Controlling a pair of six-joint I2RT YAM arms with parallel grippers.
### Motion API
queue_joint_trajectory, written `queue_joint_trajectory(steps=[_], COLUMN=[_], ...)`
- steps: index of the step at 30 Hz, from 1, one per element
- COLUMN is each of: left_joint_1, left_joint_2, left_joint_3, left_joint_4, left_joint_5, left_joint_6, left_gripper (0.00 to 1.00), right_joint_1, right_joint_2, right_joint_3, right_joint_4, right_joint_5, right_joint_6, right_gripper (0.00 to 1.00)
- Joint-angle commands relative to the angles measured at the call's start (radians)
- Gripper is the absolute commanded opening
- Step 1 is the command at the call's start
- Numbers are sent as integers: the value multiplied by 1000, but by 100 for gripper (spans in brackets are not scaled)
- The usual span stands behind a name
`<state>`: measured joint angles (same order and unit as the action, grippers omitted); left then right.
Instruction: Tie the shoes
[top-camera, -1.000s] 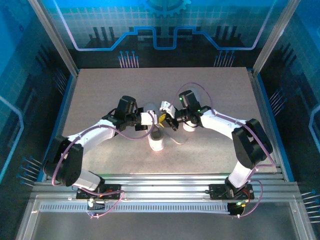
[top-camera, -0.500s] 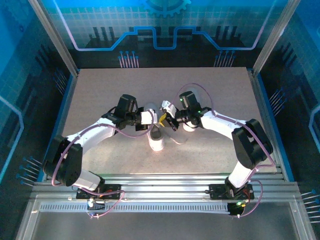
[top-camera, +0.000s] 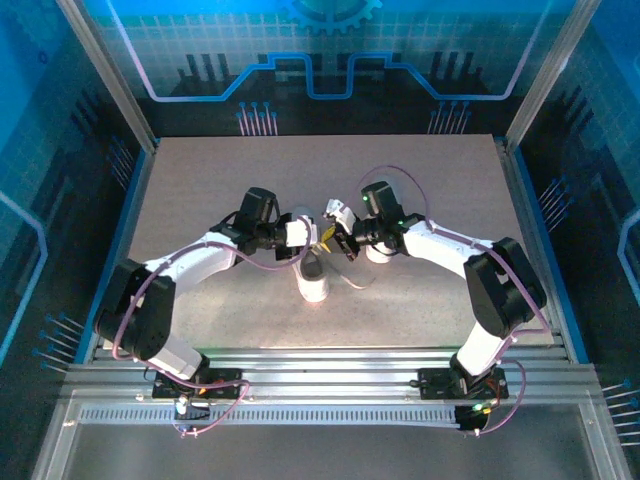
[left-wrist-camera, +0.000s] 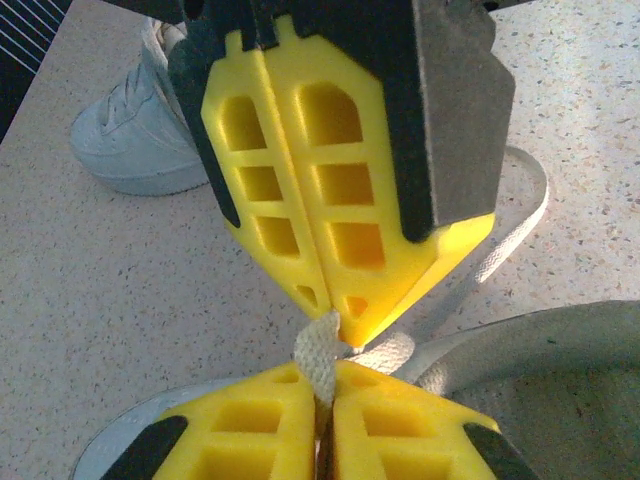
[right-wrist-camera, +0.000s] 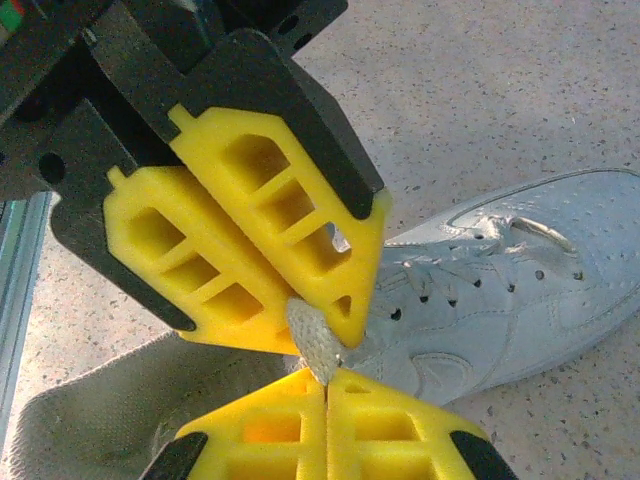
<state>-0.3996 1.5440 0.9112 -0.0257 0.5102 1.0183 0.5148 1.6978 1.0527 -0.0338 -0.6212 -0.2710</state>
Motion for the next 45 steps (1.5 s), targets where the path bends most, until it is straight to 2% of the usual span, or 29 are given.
queue_joint_trajectory(steps=[1, 8, 18, 28, 33, 36, 40, 45], left_joint_1=[2, 4, 20, -9, -13, -13, -11, -7], left_joint_2=[25, 39, 30, 24, 34, 36, 25, 16], left_joint_3=[31, 40, 12, -92, -155, -180, -192, -196], left_joint_4=[43, 59, 162, 405, 533, 568, 573, 576], left_joint_5=[53, 39, 46, -69, -67, -58, -48, -25], left_joint_6=[-18, -17, -92, -183, -262, -279, -276, -274], left_gripper=[12, 3, 2, 0, 0, 0, 0, 0], right_joint_1=[-14, -16, -18, -15, -18, -31, -59, -104], right_joint_2=[34, 51, 66, 72, 73, 64, 32, -31], right_joint_3=[17, 23, 1, -16, -27, -51, -87, -106], right_joint_4=[-14, -27, 15, 59, 108, 159, 210, 154], right_joint_5=[-49, -21, -53, -93, -96, -102, -131, -181], right_joint_6=[24, 55, 133, 183, 221, 256, 284, 240], right_gripper=[0, 0, 0, 0, 0, 5, 19, 27])
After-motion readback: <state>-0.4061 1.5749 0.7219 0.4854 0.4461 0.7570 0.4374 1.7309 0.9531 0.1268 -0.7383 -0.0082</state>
